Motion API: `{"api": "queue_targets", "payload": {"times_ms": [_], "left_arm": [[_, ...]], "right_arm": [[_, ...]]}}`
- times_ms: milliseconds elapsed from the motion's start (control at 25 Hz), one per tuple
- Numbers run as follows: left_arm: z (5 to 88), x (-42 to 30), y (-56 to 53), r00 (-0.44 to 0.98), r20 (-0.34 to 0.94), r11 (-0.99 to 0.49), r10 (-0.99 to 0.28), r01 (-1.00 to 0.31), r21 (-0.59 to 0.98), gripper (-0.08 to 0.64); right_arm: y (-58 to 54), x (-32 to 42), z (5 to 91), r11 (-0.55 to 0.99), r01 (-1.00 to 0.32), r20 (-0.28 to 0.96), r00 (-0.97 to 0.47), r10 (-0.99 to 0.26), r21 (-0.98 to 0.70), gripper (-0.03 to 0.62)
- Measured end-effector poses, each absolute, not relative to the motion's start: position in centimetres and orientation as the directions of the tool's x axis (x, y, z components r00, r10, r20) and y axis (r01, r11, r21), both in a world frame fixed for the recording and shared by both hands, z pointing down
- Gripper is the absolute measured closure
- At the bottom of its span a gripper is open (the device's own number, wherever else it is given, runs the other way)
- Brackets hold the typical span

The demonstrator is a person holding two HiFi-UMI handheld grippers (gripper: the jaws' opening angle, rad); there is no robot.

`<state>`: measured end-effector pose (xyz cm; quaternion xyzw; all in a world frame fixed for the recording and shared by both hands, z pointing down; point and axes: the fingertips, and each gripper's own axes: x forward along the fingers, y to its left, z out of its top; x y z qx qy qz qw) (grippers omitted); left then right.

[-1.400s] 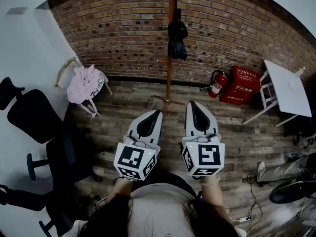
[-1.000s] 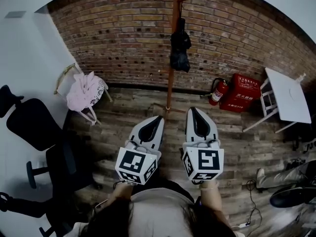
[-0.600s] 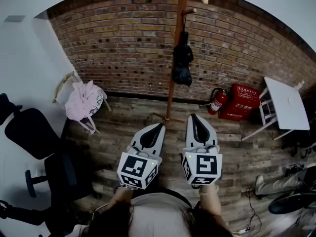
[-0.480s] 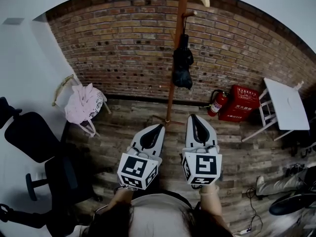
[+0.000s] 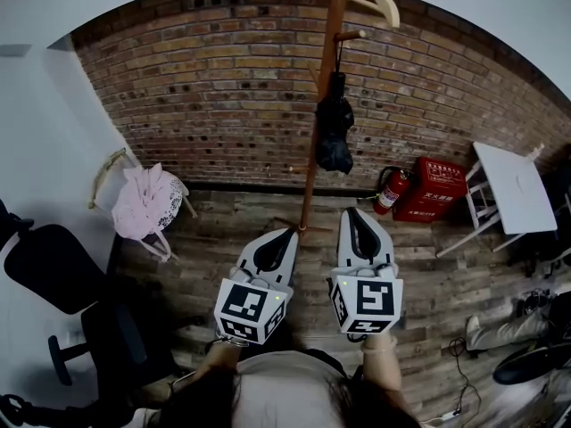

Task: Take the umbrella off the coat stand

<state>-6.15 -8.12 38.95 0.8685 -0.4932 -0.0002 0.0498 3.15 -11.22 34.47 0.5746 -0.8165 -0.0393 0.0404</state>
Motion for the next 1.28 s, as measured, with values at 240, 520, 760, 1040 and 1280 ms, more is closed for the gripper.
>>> {"api": "queue_targets", "payload": {"times_ms": [240, 520, 760, 1040, 1280], "left_arm": [[38.9, -6.9, -9.5, 0.547, 0.043, -0.543, -0.836, -0.836, 0.083, 0.551], [38.7, -7.8, -10.1, 0.558, 0.031, -0.553, -0.829, -0.828, 0.094, 0.552], [38.8, -7.5, -10.6, 0.566, 0.029, -0.56, -0.824, -0.822, 0.103, 0.552], [38.3, -5.8, -12.4, 0.562, 0.022, -0.558, -0.827, -0.824, 0.093, 0.551], [37.5, -4.8, -15.1, 0.547, 0.021, -0.542, -0.837, -0.834, 0.1, 0.551]], "right_arm": [[-12.3, 2.4, 34.3, 0.315, -0.943, 0.012, -0.315, -0.949, 0.103, 0.554], [-12.6, 1.8, 34.0, 0.32, -0.943, 0.004, -0.321, -0.947, 0.091, 0.554], [-13.2, 2.2, 33.9, 0.31, -0.946, -0.002, -0.311, -0.95, 0.091, 0.552], [-15.1, 3.4, 33.6, 0.326, -0.941, -0.011, -0.329, -0.944, 0.088, 0.552], [-18.0, 4.1, 33.3, 0.352, -0.932, -0.009, -0.354, -0.935, 0.088, 0.551]]}}
